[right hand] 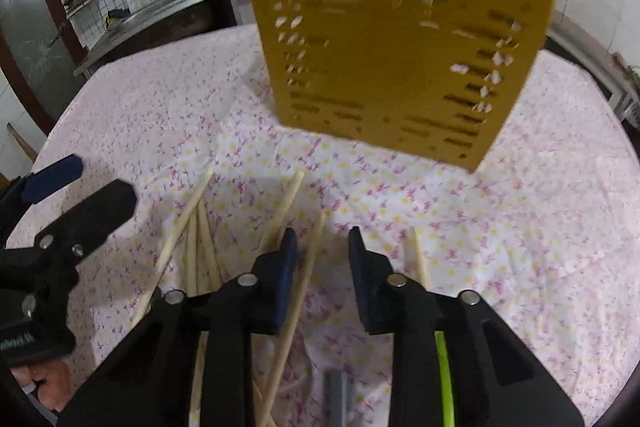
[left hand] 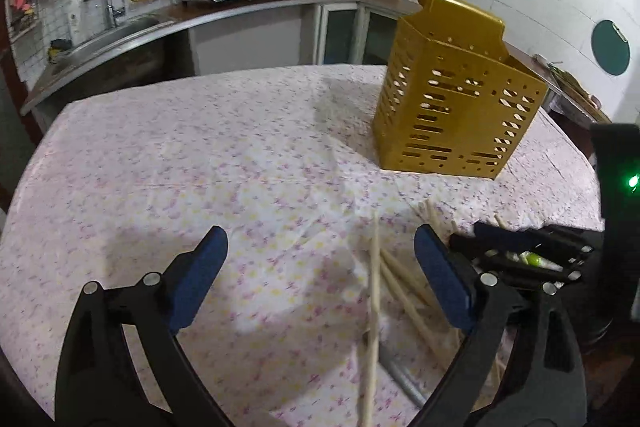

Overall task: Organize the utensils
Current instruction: 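Close the left tool on a wooden chopstick while the right tool grasps another chopstick, then lift both held chopsticks and carry them above the yellow utensil holder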

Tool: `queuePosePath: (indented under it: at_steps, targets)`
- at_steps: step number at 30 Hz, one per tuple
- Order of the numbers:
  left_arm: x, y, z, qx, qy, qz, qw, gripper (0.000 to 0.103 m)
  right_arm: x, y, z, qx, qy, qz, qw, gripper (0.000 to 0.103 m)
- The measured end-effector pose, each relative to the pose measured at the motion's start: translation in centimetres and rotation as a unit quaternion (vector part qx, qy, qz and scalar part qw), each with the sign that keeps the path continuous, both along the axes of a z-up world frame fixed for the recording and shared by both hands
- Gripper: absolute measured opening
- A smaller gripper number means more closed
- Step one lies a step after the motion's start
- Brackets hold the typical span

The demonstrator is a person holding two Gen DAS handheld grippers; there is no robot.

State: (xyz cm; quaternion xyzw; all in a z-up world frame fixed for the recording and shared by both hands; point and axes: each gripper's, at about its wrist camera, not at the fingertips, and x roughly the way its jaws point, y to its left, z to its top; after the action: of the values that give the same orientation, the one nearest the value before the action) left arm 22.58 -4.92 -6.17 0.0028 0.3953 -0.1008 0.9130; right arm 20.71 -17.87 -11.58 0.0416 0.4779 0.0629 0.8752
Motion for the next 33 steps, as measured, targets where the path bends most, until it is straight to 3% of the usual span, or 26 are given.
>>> queuePosePath:
  at_steps: [2, 7, 10, 12, 17, 19, 21, 27, 33]
  targets:
    - [0.6, -0.4, -0.4, -0.006, 0.01, -0.006, 0.9999, 0.091, 0.2, 0.1, -0.4, -0.012, -0.001, -0.001, 1.0, 0.011]
    - [1.7, -1.5, -1.3, -0.004, 0.033, -0.018, 0.9993, 0.087, 0.3, -1.0, 0.0, -0.011, 0.001, -0.008, 1.0, 0.005]
    - [2.5, -2.1, -2.4, 0.001, 0.06, -0.031, 0.9977, 0.073, 0.3, -1.7, 0.2, 0.0, -0.002, -0.008, 1.0, 0.005]
    - [3.2, -2.6, -3.2, 0.004, 0.081, -0.032, 0.9962, 0.056, 0.3, -2.0, 0.3, 0.006, -0.002, -0.008, 1.0, 0.005]
    - [4.3, -3.1, -3.4, 0.007, 0.095, -0.031, 0.9949, 0.038, 0.1, -2.1, 0.0, 0.015, 0.002, 0.0, 1.0, 0.005]
    - [4.7, -3.5, -3.4, 0.012, 0.099, -0.036, 0.9944, 0.025, 0.1, -1.9, -0.1, 0.017, 0.002, 0.003, 1.0, 0.005]
    - [4.9, -3.8, -3.6, 0.019, 0.097, -0.036, 0.9944, 0.006, 0.2, -1.7, -0.2, 0.018, 0.003, 0.006, 1.0, 0.005]
    - [5.4, -3.8, -3.5, 0.013, 0.094, -0.037, 0.9948, 0.003, 0.3, -1.8, -0.1, 0.024, 0.004, 0.008, 1.0, 0.005]
    - [4.3, -3.1, -0.8, -0.002, 0.063, -0.037, 0.9973, 0.003, -0.4, -2.4, 1.7, 0.036, -0.017, 0.008, 0.999, 0.005]
